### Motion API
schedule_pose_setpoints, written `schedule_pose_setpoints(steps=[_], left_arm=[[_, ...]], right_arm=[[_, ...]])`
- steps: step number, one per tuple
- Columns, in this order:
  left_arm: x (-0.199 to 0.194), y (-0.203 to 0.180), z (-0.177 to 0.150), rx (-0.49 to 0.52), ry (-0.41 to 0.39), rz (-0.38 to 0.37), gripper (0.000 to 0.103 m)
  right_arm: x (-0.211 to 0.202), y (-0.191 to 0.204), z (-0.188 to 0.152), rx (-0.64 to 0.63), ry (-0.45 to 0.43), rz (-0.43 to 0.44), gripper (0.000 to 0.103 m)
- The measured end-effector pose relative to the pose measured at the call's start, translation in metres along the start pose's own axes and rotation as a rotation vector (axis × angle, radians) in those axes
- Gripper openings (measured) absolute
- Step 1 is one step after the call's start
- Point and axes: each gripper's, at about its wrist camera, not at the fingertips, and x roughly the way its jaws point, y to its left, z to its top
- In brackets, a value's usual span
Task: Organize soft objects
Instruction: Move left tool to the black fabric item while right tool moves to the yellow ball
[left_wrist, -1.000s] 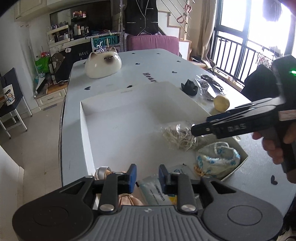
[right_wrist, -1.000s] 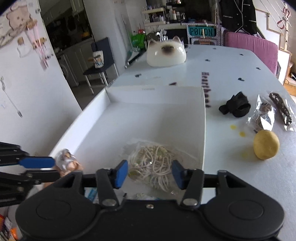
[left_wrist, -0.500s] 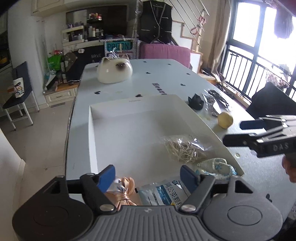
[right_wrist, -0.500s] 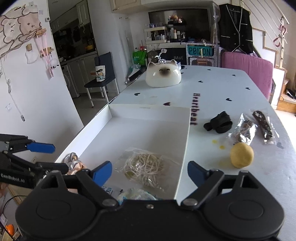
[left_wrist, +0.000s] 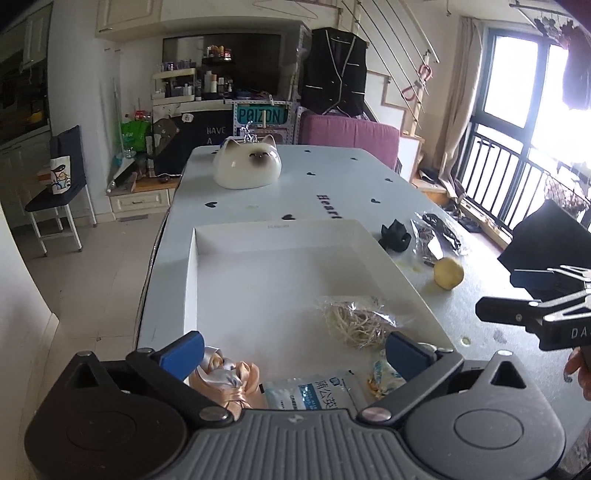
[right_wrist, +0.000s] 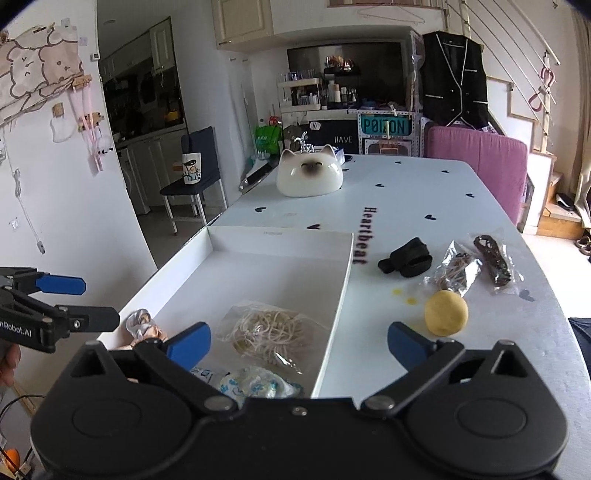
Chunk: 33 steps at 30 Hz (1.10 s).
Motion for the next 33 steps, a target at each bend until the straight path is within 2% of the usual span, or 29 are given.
schedule_pose_setpoints(steps=[15, 25, 33], left_arm=[[-0.006, -0.02, 0.0, -0.064, -0.016, 0.052, 0.103], [0.0, -0.049, 0.014, -0.055, -0.04, 0.038, 0.103], [0.017, -0.078, 0.028, -0.048, -0.049, -0.003, 0.103]], right_arm=[[-0.016, -0.015, -0.001, -0.011, -0.042, -0.009, 0.103], [-0.02, -0.044, 0.003, 0.006, -0.054, -0.048, 0.103], [-0.025, -0.077, 0.004, 0.034, -0.059, -0.106, 0.103]])
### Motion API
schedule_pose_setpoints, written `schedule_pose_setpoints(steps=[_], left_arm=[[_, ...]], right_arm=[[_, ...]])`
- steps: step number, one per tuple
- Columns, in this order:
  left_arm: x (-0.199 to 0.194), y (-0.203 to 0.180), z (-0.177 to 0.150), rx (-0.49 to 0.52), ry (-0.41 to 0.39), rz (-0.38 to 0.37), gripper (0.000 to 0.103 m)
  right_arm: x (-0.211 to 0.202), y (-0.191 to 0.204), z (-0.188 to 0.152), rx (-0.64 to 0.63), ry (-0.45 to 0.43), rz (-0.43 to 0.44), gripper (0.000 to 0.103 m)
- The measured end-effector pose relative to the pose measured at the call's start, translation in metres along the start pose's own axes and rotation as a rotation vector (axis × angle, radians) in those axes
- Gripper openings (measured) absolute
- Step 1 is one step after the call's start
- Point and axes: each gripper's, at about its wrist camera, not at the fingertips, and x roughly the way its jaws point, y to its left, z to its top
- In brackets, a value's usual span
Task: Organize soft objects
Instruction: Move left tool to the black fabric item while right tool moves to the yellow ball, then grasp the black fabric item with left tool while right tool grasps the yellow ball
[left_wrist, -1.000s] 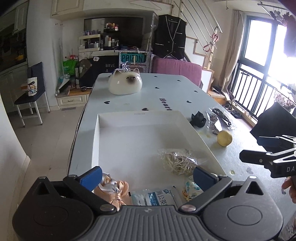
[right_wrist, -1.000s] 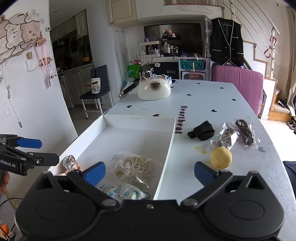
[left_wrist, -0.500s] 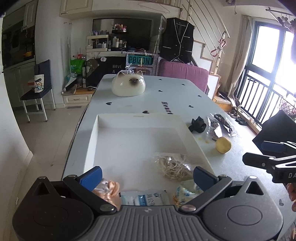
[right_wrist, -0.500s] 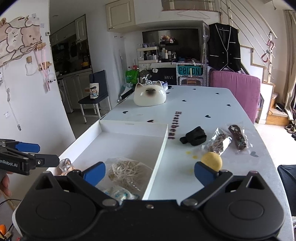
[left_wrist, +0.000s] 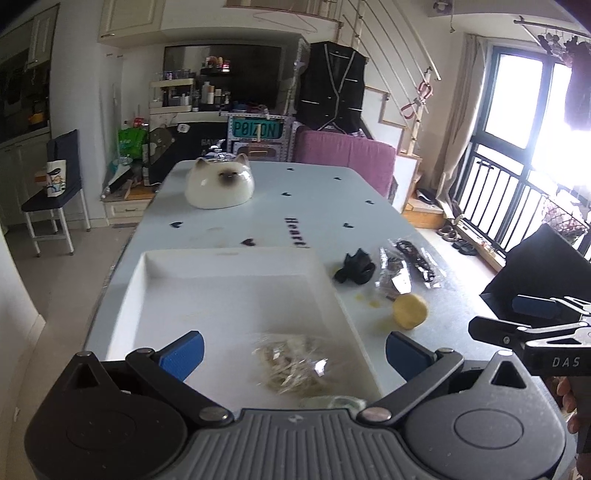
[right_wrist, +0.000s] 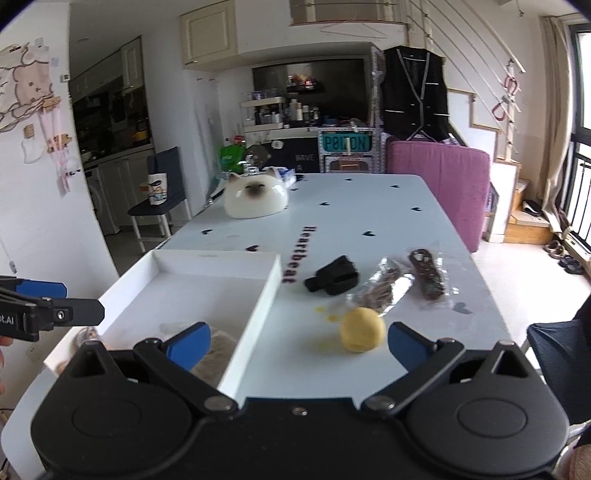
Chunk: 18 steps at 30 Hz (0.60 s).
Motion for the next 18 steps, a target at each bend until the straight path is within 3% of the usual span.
schedule_pose_setpoints(steps=[7, 18], left_arm=[[0.024, -0.029, 0.014, 0.013, -0.004, -0.034, 0.103], [0.07, -0.07, 0.039, 0.061, -0.026, -0.098, 0.103]], right_arm=[[0.002, -0.031, 0.0, 0.034, -0.015, -0.061, 0.103], [0.028, -0.066, -0.01, 0.079, 0.004, -0.07, 0.103]])
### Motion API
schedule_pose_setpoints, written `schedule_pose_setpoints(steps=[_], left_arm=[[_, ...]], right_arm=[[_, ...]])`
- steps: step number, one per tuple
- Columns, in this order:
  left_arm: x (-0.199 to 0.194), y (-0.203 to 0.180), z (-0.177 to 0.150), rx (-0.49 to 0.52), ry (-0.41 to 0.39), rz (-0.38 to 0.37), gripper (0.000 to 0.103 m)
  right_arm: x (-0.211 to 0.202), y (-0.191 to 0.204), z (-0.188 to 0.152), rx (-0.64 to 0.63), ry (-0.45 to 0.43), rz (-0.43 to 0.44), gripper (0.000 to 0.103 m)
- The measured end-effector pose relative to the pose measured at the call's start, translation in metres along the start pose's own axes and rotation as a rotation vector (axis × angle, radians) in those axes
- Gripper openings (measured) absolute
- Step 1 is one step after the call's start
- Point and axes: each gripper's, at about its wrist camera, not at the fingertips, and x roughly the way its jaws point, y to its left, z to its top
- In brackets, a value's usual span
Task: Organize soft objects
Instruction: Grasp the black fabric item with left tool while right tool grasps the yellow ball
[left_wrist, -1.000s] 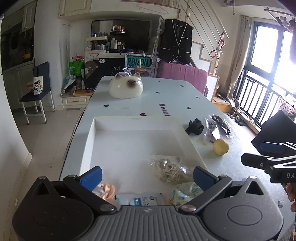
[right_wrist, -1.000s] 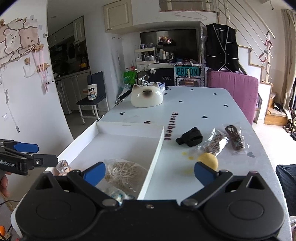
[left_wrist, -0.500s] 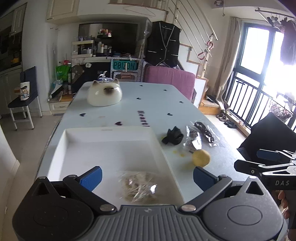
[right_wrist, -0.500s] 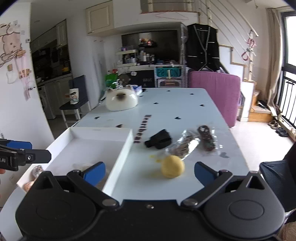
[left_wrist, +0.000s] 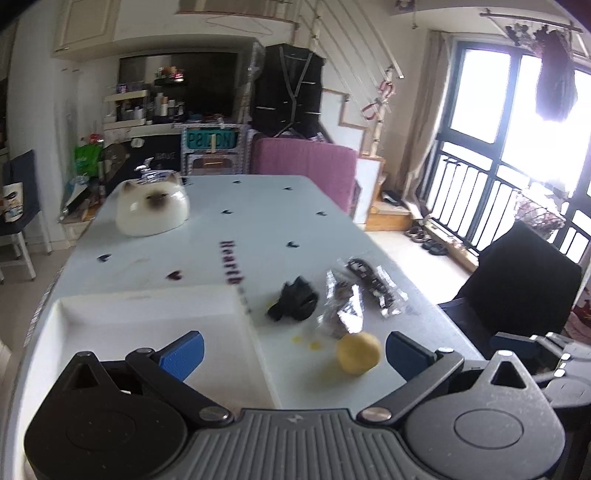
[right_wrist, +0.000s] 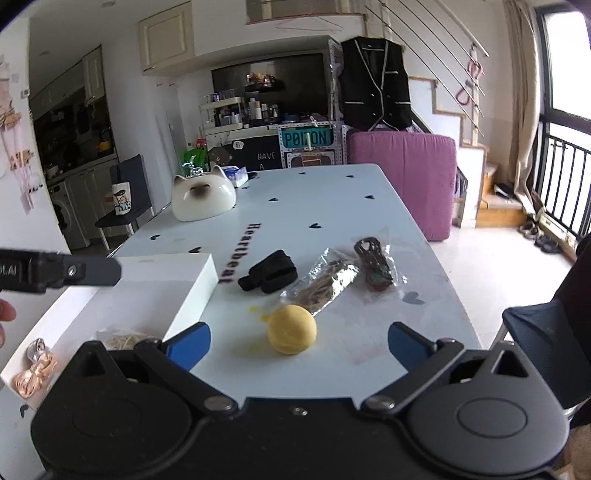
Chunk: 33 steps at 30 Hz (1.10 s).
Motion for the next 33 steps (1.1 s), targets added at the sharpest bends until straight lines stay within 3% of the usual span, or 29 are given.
schedule_pose_setpoints(steps=[7, 11, 15, 18, 25, 30, 33], left_arm=[[0.044, -0.017, 0.022, 0.034, -0.023, -0.079, 0.099], [0.073, -0.025, 0.033, 0.103, -0.014, -0.125, 0.084], [0.11, -0.022, 0.041, 0.134, 0.053, -0.166, 0.069], [0.138, -0.019, 0.041, 0.164, 0.104, -0.164, 0.064], [0.194, -0.016, 0.038, 0.299, 0.198, -0.157, 0.059], [0.217, -0.028, 0.033, 0.469, 0.2, -0.125, 0.059], [0.227, -0.033, 0.03, 0.534, 0.202, -0.102, 0.059]], right_arm=[[0.033, -0.012, -0.007, -0.009, 0.014, -0.013, 0.103], [0.055, -0.016, -0.009, -0.017, 0.052, 0.019, 0.103], [0.075, -0.015, -0.011, -0.024, 0.08, 0.041, 0.103], [0.085, -0.015, -0.011, -0.017, 0.085, 0.046, 0.103], [0.11, -0.014, -0.008, 0.014, 0.106, 0.075, 0.085], [0.125, -0.007, -0.011, -0.014, 0.126, 0.073, 0.08], [0.132, -0.006, -0.012, 0.007, 0.126, 0.07, 0.068]])
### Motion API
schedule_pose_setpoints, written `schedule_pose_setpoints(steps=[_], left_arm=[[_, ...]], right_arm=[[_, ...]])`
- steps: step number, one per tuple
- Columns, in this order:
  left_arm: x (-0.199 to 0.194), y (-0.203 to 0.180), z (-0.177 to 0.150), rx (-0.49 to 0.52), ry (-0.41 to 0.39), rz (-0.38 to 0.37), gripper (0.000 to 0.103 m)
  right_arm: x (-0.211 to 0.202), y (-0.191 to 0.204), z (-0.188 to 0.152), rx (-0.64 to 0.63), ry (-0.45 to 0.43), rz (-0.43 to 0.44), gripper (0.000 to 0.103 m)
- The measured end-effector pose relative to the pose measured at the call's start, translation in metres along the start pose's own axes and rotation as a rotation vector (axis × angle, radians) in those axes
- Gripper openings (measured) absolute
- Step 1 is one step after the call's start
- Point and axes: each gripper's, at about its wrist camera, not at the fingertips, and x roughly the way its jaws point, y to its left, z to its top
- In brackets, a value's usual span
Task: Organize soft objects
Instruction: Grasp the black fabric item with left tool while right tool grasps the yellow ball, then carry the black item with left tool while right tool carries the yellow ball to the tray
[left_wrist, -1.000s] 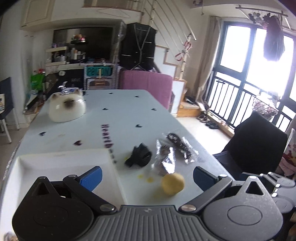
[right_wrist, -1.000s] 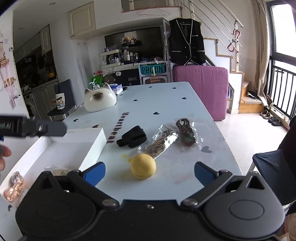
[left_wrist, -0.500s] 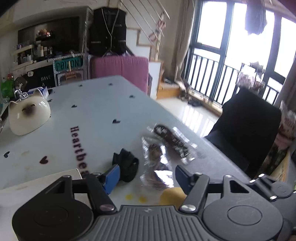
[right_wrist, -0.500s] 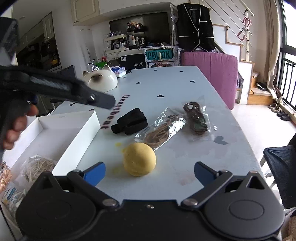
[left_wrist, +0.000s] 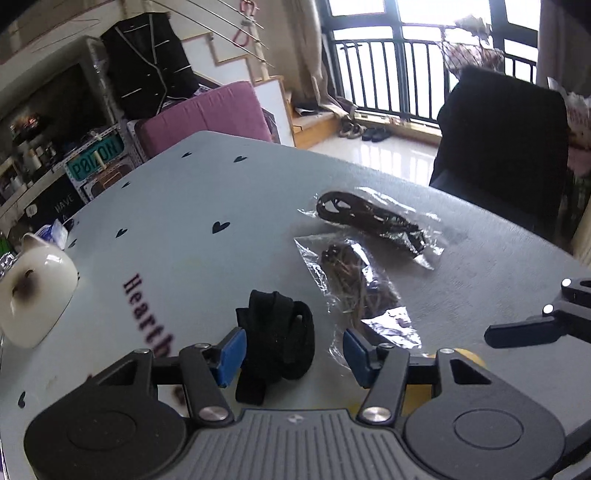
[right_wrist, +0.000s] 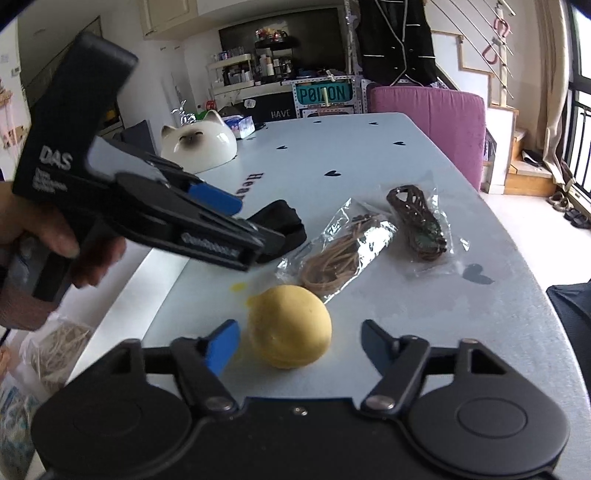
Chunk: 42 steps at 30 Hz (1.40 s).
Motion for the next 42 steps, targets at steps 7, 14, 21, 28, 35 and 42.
schedule_pose_setpoints(steps=[7, 14, 21, 28, 35, 42], left_arm=[[0.022, 0.002, -0.002, 0.011, 0.045, 0.041, 0.041], [0.023, 0.006, -0.004, -0.027, 0.047, 0.052, 0.019], [0.012, 0.001, -0.004, -0.059, 0.037, 0.02, 0.015], [-0.01, 0.001, -0.006, -0.143, 0.038, 0.021, 0.014], [-0.047, -0.005, -0.012, -0.206, 0.009, 0.009, 0.014], [-0.092, -0.014, -0.019, -0.256, -0.05, -0.01, 0.014]], right_arm=[[0.008, 0.003, 0.001, 0.021, -0.003, 0.025, 0.056], [0.006, 0.0, -0.003, 0.023, -0.025, 0.027, 0.049], [-0.002, -0.003, -0.003, 0.027, -0.035, 0.032, 0.041], [-0.019, -0.009, -0.001, 0.053, -0.054, 0.049, 0.035], [-0.041, -0.006, -0.004, 0.056, -0.076, 0.044, 0.033], [-0.067, -0.001, -0.009, 0.063, -0.099, 0.032, 0.033]])
